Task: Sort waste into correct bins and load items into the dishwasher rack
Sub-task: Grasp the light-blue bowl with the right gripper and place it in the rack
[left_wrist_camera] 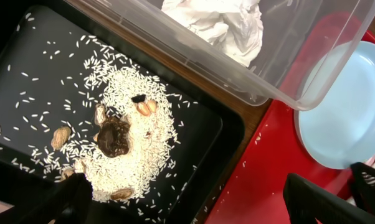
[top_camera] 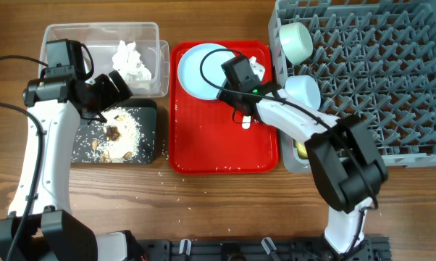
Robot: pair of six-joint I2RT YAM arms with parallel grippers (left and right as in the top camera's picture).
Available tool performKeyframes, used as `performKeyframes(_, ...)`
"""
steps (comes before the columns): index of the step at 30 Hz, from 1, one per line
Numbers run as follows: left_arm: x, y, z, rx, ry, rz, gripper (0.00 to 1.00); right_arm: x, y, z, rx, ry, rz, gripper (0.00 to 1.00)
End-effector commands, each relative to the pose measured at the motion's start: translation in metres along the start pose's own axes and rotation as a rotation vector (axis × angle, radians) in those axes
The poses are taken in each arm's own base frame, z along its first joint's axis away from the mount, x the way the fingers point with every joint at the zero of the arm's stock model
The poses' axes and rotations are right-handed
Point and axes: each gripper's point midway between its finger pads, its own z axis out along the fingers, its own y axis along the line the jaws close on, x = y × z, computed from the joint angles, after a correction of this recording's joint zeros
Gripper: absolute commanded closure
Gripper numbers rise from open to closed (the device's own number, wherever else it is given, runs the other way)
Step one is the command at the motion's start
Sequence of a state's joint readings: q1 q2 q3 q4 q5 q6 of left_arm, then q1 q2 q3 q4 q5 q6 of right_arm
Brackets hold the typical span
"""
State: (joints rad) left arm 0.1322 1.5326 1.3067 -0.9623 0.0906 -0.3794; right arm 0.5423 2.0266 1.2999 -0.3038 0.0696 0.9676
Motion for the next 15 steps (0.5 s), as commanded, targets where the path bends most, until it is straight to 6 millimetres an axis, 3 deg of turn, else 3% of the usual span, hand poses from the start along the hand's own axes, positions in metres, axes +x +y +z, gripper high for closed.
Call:
performKeyframes(1, -0.005, 0.001, -0.003, -0.002, -0.015, 0.0, 0.0, 0.019, -0.008, 0.021, 0.017, 0.069, 0.024, 0.64)
performKeyframes(7, -0.005, 0.001, -0.003, -0.002, -0.015, 0.0, 0.0, 0.036, -0.021, 0.023, 0.058, 0.144, 0.017, 0.78)
performKeyframes(9, -0.005, 0.001, -0.003, -0.002, -0.015, 0.0, 0.0, 0.04, -0.015, 0.02, 0.009, 0.195, -0.054, 0.94)
performKeyframes(10, -0.005, 0.001, -0.003, -0.002, -0.015, 0.0, 0.0, 0.039, -0.012, 0.017, -0.008, 0.202, -0.079, 0.96)
performKeyframes(13, -0.005, 0.001, -0.003, -0.002, -0.015, 0.0, 0.0, 0.02, -0.01, 0.003, -0.041, 0.176, -0.134, 0.96)
performKeyframes(15, -0.005, 0.001, -0.003, -0.002, -0.015, 0.0, 0.0, -0.007, -0.003, -0.019, -0.087, 0.114, -0.221, 0.96)
